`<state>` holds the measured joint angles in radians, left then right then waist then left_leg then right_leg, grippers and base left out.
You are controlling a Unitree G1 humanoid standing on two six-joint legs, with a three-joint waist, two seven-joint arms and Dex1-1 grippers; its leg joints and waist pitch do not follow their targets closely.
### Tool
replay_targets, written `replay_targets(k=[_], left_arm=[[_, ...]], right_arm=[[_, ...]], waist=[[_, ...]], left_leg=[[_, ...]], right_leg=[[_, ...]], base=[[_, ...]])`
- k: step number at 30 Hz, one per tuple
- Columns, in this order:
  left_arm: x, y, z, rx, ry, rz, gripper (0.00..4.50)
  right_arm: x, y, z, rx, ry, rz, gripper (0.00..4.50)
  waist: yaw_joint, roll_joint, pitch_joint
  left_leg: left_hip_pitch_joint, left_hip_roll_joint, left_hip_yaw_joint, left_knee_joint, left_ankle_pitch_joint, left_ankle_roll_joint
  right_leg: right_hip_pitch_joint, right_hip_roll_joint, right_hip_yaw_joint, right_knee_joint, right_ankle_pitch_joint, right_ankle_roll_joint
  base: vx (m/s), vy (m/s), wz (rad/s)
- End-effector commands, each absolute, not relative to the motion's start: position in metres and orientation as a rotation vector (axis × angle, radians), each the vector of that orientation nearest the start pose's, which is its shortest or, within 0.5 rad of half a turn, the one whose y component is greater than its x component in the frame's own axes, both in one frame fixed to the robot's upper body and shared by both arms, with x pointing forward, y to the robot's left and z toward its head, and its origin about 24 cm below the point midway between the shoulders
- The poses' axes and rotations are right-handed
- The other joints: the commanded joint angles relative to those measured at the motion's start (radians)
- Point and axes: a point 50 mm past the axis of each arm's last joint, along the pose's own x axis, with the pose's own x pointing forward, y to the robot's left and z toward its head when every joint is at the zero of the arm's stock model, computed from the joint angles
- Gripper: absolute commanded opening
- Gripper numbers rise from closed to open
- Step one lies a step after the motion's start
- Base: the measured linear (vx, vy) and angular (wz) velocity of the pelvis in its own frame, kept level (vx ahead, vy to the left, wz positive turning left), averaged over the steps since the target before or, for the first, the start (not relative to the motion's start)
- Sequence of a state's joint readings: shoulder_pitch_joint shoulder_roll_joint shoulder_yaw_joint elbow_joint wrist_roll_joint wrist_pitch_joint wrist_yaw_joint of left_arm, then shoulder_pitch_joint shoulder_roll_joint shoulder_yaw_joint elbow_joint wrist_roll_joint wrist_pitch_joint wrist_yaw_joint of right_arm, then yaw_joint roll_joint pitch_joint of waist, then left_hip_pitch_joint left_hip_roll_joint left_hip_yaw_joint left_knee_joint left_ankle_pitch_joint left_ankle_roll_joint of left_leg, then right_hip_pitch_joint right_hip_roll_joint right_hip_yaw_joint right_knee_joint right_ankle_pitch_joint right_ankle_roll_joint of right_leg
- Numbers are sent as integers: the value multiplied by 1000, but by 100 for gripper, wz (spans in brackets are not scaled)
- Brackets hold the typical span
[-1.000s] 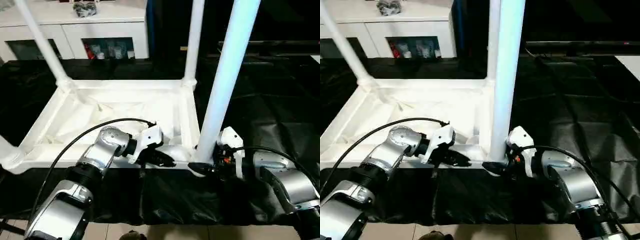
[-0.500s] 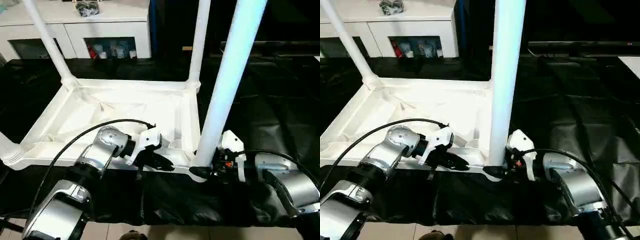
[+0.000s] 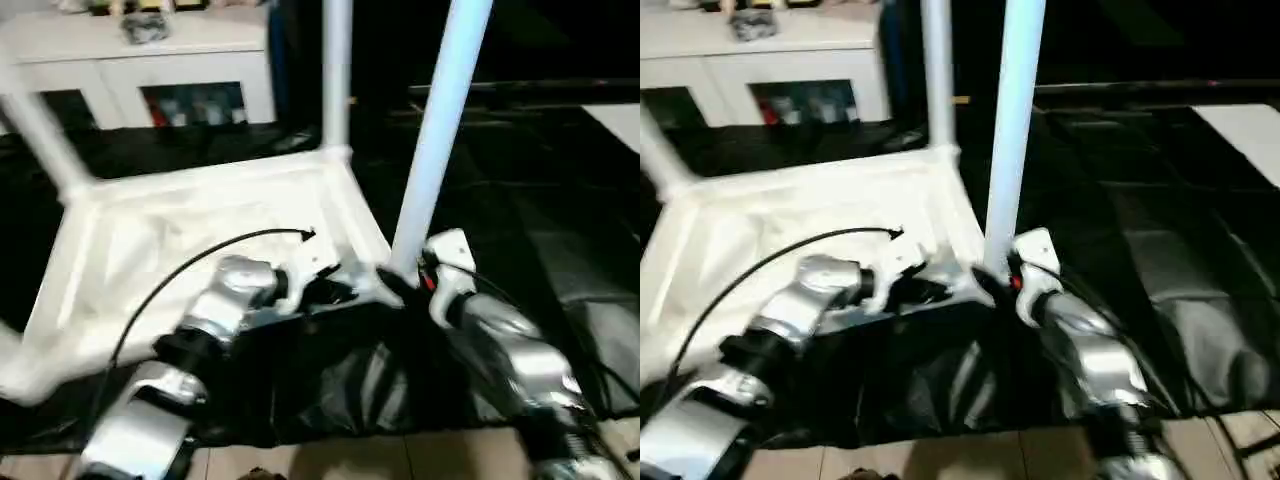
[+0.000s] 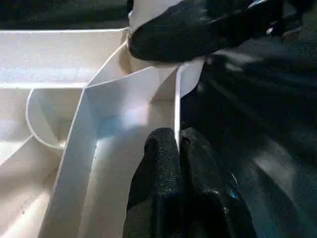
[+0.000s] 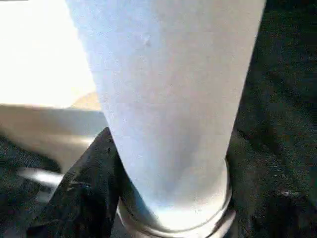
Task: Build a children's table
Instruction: Rotate leg to tighten
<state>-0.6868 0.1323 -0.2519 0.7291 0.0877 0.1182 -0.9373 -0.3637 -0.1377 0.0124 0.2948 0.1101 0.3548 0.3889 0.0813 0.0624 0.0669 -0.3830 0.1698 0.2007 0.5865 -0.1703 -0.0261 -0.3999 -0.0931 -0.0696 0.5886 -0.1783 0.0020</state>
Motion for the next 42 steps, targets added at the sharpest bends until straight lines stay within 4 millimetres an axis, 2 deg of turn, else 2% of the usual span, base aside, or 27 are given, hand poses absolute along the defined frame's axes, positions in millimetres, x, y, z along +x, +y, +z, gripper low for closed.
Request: replay_targets(k=[1, 3, 5, 6, 10, 11, 15, 17, 18, 19, 20, 23, 24, 25, 26, 28, 30, 32, 36, 38, 39, 40, 42], left_arm=[[334, 39, 69, 313, 265, -1225, 0], [332, 34, 69, 304, 259, -1240, 0], [330, 31, 69, 303, 250, -1264, 0], [329, 31, 70, 303, 249, -1268, 0], [325, 34, 68, 315, 249, -1319, 0], [323, 37, 67, 331, 246, -1355, 0], [322, 43, 66, 336, 257, -1383, 0], [321, 48, 65, 344, 267, -1409, 0], [321, 52, 65, 354, 273, -1435, 0], [321, 55, 65, 358, 279, -1449, 0], [321, 57, 65, 361, 284, -1462, 0], [320, 62, 66, 372, 292, -1505, 0], [320, 66, 67, 374, 300, -1534, 0], [320, 67, 68, 373, 303, -1541, 0], [320, 67, 68, 373, 303, -1541, 0], [320, 71, 68, 379, 318, -1563, 0], [320, 74, 68, 383, 331, -1576, 0], [320, 76, 68, 383, 336, -1582, 0], [319, 78, 67, 381, 344, -1589, 0], [318, 80, 67, 380, 349, -1593, 0], [319, 80, 67, 380, 350, -1592, 0], [319, 80, 67, 380, 347, -1583, 0], [321, 80, 67, 382, 337, -1554, 0]], right_arm=[[307, -105, 20, 3, 397, 509, 261], [309, -100, 24, 19, 371, 515, 317], [311, -98, 29, 67, 343, 534, 334], [311, -98, 30, 67, 342, 538, 340], [311, -107, 35, -30, 319, 580, 373], [307, -114, 37, -79, 319, 660, 373], [297, -123, 41, -107, 317, 799, 373], [287, -130, 45, -118, 313, 913, 373], [281, -135, 47, -129, 320, 986, 373], [277, -138, 48, -137, 323, 1026, 373], [274, -141, 48, -144, 327, 1056, 373], [269, -145, 49, -140, 348, 1119, 373], [263, -146, 49, -134, 374, 1186, 373], [262, -147, 49, -133, 382, 1207, 373], [262, -147, 49, -133, 382, 1207, 373], [257, -146, 50, -119, 399, 1258, 340], [254, -145, 49, -112, 418, 1299, 337], [253, -145, 49, -112, 425, 1314, 307], [250, -145, 49, -106, 433, 1333, 279], [249, -146, 49, -98, 440, 1346, 268], [249, -146, 49, -97, 442, 1349, 265], [248, -146, 49, -97, 444, 1349, 262], [248, -144, 48, -94, 441, 1339, 259]], waist=[[-1, -14, -56], [-1, -13, -58], [0, -12, -60], [0, -12, -60], [8, -9, -66], [9, -9, -67], [22, -13, -77], [27, -12, -81], [34, -16, -82], [43, -16, -80], [45, -15, -80], [50, -15, -75], [49, -26, -74], [53, -19, -72], [54, -18, -72], [60, -22, -72], [63, -21, -72], [64, -21, -71], [65, -23, -73], [66, -24, -74], [66, -30, -75], [67, -27, -75], [67, -30, -76]], left_leg=[[26, 58, -47, -89, -401, -28], [25, 59, -45, -89, -388, -21], [24, 59, -41, -89, -366, -9], [24, 59, -41, -89, -366, -9], [21, 61, -38, -85, -319, 1], [22, 60, -36, -84, -313, 5], [16, 61, -31, -69, -219, 57], [11, 61, -31, -63, -168, 84], [11, 61, -28, -58, -149, 102], [11, 63, -27, -57, -154, 114], [11, 63, -26, -56, -159, 116], [14, 67, -30, -62, -211, 93], [16, 69, -30, -66, -228, 82], [18, 70, -31, -68, -241, 73], [19, 71, -31, -68, -248, 69], [19, 71, -31, -69, -256, 58], [21, 71, -31, -69, -251, 56], [20, 72, -32, -70, -251, 53], [19, 70, -32, -68, -236, 55], [15, 70, -33, -68, -218, 60], [15, 69, -31, -66, -207, 66], [14, 69, -31, -65, -198, 70], [14, 68, -31, -63, -188, 75]], right_leg=[[23, -78, 44, -100, -480, -144], [25, -76, 45, -97, -436, -153], [28, -73, 47, -91, -379, -167], [28, -73, 47, -91, -379, -167], [35, -72, 47, -79, -275, -198], [36, -71, 48, -78, -262, -201], [47, -71, 48, -61, -130, -231], [50, -71, 46, -53, -68, -250], [52, -70, 46, -50, -44, -257], [50, -70, 46, -50, -58, -259], [49, -71, 46, -50, -70, -261], [46, -73, 44, -61, -192, -248], [45, -72, 44, -65, -230, -240], [43, -73, 45, -66, -265, -233], [41, -73, 46, -67, -277, -230], [40, -76, 48, -69, -298, -222], [38, -77, 49, -69, -303, -218], [37, -78, 49, -70, -306, -215], [37, -78, 49, -68, -297, -215], [40, -77, 48, -64, -277, -217], [40, -77, 47, -63, -263, -220], [40, -78, 47, -61, -255, -223], [40, -78, 47, -60, -247, -225]], base=[[0, 0, 0], [0, 0, 0], [0, 0, 0], [0, 0, 0], [0, 0, 0], [0, 0, 0], [0, 0, 0], [0, 0, 0], [0, 0, 0], [0, 0, 0], [0, 0, 0], [0, 0, 0], [0, 0, 0], [0, 0, 0], [0, 0, 0], [0, 0, 0], [0, 0, 0], [0, 0, 0], [0, 0, 0], [0, 0, 0], [0, 0, 0], [0, 0, 0], [0, 0, 0]])
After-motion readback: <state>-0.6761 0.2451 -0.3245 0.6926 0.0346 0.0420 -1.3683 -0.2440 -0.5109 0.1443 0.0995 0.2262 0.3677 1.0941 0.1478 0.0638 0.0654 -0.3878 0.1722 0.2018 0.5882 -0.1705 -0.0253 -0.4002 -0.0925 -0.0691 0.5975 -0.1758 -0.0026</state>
